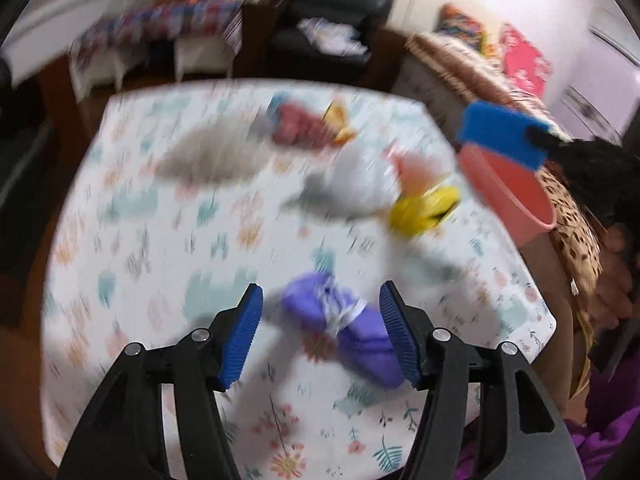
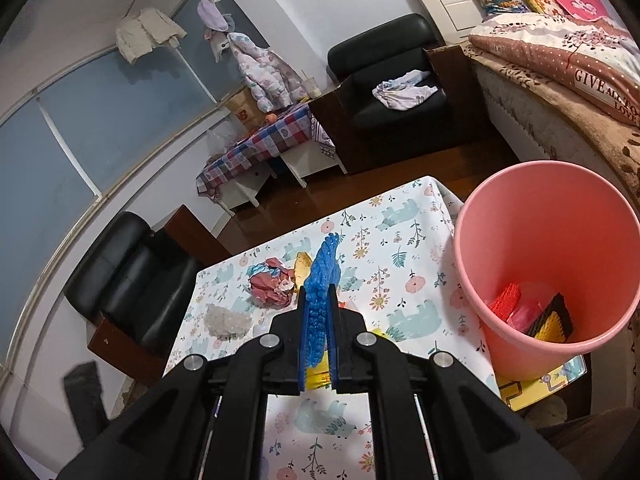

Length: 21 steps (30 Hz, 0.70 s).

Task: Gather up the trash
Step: 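Carry the purple bag and blue brush over the pink bucket with both grippers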

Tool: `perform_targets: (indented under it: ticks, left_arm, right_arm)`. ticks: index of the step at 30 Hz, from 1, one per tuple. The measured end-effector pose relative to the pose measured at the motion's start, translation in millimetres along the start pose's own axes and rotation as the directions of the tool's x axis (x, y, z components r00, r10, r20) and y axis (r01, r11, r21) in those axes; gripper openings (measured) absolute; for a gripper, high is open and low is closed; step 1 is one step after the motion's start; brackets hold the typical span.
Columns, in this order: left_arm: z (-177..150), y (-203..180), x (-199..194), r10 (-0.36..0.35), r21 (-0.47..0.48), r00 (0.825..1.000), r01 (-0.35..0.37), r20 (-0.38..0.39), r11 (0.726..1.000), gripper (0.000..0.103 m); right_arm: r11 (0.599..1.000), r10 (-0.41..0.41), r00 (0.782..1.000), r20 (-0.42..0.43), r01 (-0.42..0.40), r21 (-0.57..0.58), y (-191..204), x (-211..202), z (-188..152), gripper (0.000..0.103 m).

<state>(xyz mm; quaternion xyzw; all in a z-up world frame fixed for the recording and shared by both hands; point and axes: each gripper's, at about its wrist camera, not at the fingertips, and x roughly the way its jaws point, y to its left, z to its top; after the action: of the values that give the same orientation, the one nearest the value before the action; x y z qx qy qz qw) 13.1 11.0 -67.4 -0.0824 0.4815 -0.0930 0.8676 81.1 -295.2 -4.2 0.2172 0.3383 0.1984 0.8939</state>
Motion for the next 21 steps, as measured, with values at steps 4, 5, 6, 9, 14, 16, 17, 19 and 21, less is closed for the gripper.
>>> perform_targets:
  ticks: [4, 5, 6, 9, 14, 16, 17, 19, 21]
  left_arm:
    - [-3.2, 3.3, 15.3, -0.022, -0.082, 0.997, 0.016, -0.073, 0.997, 0.061]
    - [-1.7, 2.9, 17.7, -0.025, -0.093, 0.996, 0.018, -0.082, 0.996, 0.061]
    - [0.8, 0.5, 21.2, -0.030, -0.104, 0.995, 0.019, -0.096, 0.994, 0.061]
    - [4.4, -11.3, 31.2, -0.034, -0.110, 0.992, 0.021, -0.124, 0.994, 0.061]
    - [8.6, -42.8, 33.5, -0.015, 0.004, 0.995, 0.015, -0.094, 1.000, 0.034]
    - [9.7, -47.5, 33.9, -0.001, 0.026, 0.996, 0.004, -0.087, 1.000, 0.025]
    - [10.0, -49.5, 32.8, 0.000, 0.034, 0.997, 0.002, -0.079, 0.999, 0.024]
    - [12.5, -53.6, 28.0, -0.005, 0.052, 0.998, 0.008, -0.057, 0.999, 0.023]
    - [16.2, -62.1, 20.0, -0.020, 0.082, 1.000, 0.021, -0.017, 0.996, 0.023]
  right_arm:
    - [1.000, 0.011, 1.000, -0.007, -0.011, 0.003, 0.3, 1.5, -2.1, 0.007]
    - [1.000, 0.012, 1.000, -0.007, -0.012, 0.002, -0.1, 1.3, -3.0, 0.007]
    - [1.000, 0.012, 1.000, -0.008, -0.012, 0.002, -0.8, 1.0, -3.0, 0.007]
    - [1.000, 0.013, 1.000, -0.008, -0.013, 0.003, -2.1, 0.0, -4.3, 0.007]
    - [1.000, -0.001, 1.000, 0.007, 0.000, 0.001, -9.4, -6.3, -6.2, 0.007]
    - [1.000, -0.005, 1.000, 0.015, 0.005, 0.004, -13.8, -9.2, -6.1, 0.007]
    - [1.000, -0.007, 1.000, 0.019, 0.007, 0.009, -16.9, -10.6, -6.2, 0.007]
    - [1.000, -0.013, 1.000, 0.025, 0.013, 0.013, -20.7, -13.0, -6.6, 0.007]
    - [1.000, -0.021, 0.999, 0.032, 0.020, 0.017, -26.1, -15.1, -7.9, 0.007]
